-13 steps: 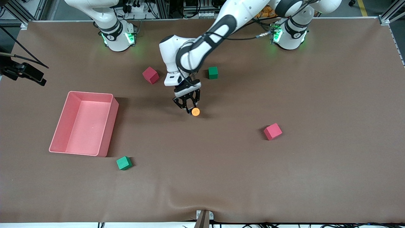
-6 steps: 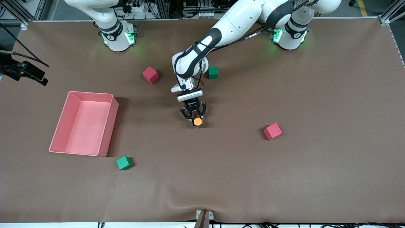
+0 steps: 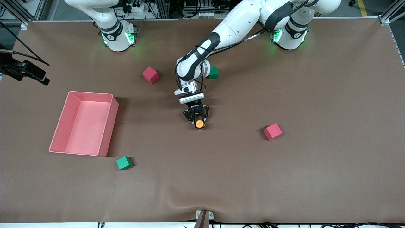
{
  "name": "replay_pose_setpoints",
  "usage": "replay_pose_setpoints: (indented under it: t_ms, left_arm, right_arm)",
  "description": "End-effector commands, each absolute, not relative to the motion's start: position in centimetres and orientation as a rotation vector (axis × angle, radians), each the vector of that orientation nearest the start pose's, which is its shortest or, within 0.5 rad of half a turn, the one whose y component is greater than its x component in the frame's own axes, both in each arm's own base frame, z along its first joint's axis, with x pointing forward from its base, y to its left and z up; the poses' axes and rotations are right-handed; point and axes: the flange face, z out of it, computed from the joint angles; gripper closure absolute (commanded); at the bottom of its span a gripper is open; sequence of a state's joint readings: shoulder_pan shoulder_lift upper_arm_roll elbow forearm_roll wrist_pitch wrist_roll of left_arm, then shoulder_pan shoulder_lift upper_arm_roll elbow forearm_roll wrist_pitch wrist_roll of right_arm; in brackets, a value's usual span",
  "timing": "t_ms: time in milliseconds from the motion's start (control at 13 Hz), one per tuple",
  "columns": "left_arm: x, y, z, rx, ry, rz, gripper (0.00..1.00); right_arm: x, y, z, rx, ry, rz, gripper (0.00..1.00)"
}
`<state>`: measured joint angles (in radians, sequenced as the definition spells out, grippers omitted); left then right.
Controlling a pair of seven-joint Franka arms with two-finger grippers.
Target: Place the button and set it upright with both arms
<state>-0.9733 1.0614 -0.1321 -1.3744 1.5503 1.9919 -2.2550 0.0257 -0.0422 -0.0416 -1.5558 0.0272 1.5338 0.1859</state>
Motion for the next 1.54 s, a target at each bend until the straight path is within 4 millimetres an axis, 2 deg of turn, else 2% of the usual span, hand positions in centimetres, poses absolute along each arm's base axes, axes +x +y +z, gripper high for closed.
replay_pose_setpoints:
  t_ms: [0,154,385,538,615,769,846,923,1077,1308,1462]
  left_arm:
    - [38.9,-59.9,8.6,-2.472,-0.238,-1.593,0.00]
    - [37.1,-61.3,10.9,-2.496,-0.355,-1.528,0.00]
    - [32.4,-64.5,17.3,-2.613,-0.539,-1.285,0.00]
    - [28.5,-65.8,23.8,-2.644,-0.605,-1.073,0.00]
    - [27.3,-65.9,27.7,-2.662,-0.630,-0.977,0.00]
    - [26.9,-65.1,35.3,-2.710,-0.713,-0.832,0.00]
    - [27.7,-63.8,39.9,-2.735,-0.718,-0.755,0.00]
    - [29.5,-61.7,44.8,-2.777,-0.718,-0.655,0.00]
    - [33.7,-56.1,53.2,-2.824,-0.676,-0.555,0.00]
    - [39.7,-46.8,60.9,-2.867,-0.518,-0.438,0.00]
    - [44.2,-38.8,65.4,-2.950,-0.422,-0.333,0.00]
  right_arm:
    - [53.3,-0.6,65.7,-3.089,0.292,-0.043,0.00]
    - [53.3,-0.7,65.7,-3.088,0.294,-0.043,0.00]
    - [53.3,-0.6,65.6,-3.089,0.294,-0.038,0.00]
    - [53.4,-0.6,65.6,-3.089,0.294,-0.038,0.00]
    - [53.4,-0.6,65.6,-3.090,0.295,-0.038,0.00]
    - [53.5,-0.6,65.4,-3.091,0.292,-0.034,0.00]
    - [53.5,-0.6,65.4,-3.093,0.293,-0.034,0.00]
    - [53.5,-0.6,65.5,-3.092,0.293,-0.039,0.00]
    - [53.5,-0.6,65.6,-3.092,0.295,-0.039,0.00]
    - [53.5,-0.6,65.5,-3.093,0.295,-0.031,0.00]
    - [53.5,-0.7,65.5,-3.093,0.297,-0.029,0.00]
